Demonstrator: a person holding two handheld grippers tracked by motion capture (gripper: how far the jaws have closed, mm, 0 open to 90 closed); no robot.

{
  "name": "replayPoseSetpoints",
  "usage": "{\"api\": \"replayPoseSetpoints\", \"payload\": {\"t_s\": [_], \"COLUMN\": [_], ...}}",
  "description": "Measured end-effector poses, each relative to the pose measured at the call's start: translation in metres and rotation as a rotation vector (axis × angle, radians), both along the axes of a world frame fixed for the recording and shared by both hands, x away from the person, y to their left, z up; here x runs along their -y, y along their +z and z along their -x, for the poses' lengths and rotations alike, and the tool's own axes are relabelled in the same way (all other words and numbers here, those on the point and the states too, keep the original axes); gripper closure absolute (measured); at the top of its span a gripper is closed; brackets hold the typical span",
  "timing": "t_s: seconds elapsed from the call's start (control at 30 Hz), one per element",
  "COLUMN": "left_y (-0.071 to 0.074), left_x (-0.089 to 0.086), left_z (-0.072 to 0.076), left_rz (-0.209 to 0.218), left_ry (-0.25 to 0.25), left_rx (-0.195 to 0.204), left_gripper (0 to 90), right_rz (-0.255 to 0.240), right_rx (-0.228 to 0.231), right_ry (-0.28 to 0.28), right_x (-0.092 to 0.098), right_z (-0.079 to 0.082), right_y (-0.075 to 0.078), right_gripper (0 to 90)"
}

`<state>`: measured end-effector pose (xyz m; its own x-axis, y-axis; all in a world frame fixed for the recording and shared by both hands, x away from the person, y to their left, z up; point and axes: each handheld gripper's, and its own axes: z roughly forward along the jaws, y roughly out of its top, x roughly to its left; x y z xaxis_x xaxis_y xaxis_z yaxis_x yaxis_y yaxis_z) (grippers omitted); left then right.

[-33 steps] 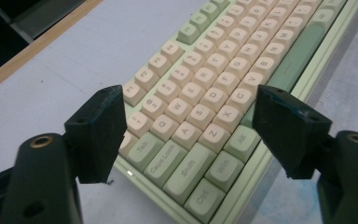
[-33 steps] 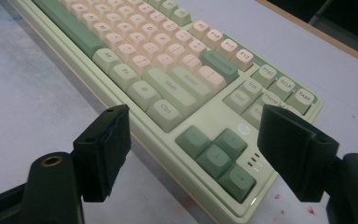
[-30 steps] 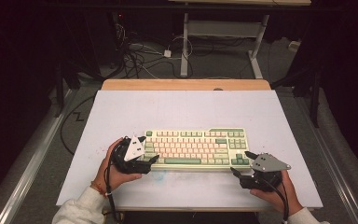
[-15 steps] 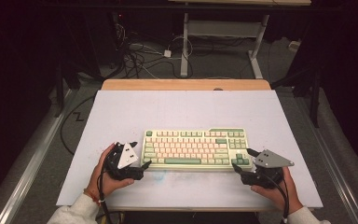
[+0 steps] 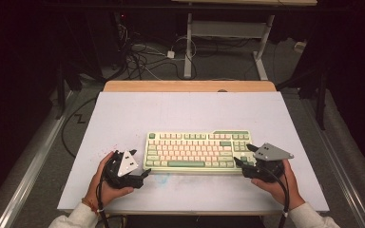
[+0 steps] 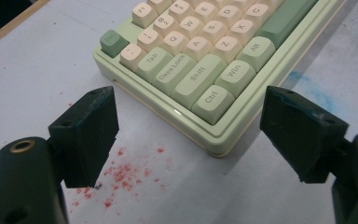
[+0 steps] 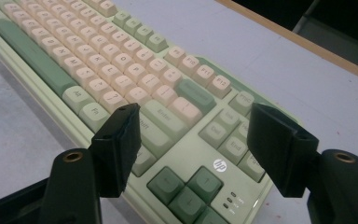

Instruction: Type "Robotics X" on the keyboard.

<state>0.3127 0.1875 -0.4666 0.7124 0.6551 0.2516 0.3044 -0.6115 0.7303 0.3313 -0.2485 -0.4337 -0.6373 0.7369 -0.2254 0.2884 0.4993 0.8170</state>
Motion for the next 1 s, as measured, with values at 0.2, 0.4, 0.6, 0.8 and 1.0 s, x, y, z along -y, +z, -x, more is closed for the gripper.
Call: {"api": "replayPoseSetpoints", "payload": {"t_s": [0.2,0.4,0.6,0.8,1.0], "left_y": [-0.001,-0.002,-0.003,-0.004,-0.004], "left_x": [0.000,0.001,0.003,0.004,0.006], "left_z": [-0.001,-0.002,-0.002,-0.003,-0.003], "left_rz": [-0.007,-0.011,-0.013,-0.006,-0.011], "left_ry": [0.000,0.001,0.001,0.005,-0.009], "left_rx": [-0.008,-0.013,-0.019,-0.022,-0.024], "left_gripper": [18.4,18.4,19.0,20.4,19.7], "right_rz": [-0.014,-0.012,0.007,0.019,0.040], "right_rx": [-0.006,-0.019,-0.026,-0.041,-0.064], "right_ry": [0.006,0.032,0.041,0.076,0.112], "right_x": [-0.002,-0.006,-0.009,-0.013,-0.020], "right_z": [-0.006,-0.011,-0.014,-0.017,-0.020], "right_y": [0.005,0.008,0.009,0.010,0.008], "right_gripper": [50.0,63.3,75.4,85.9,89.8]}}
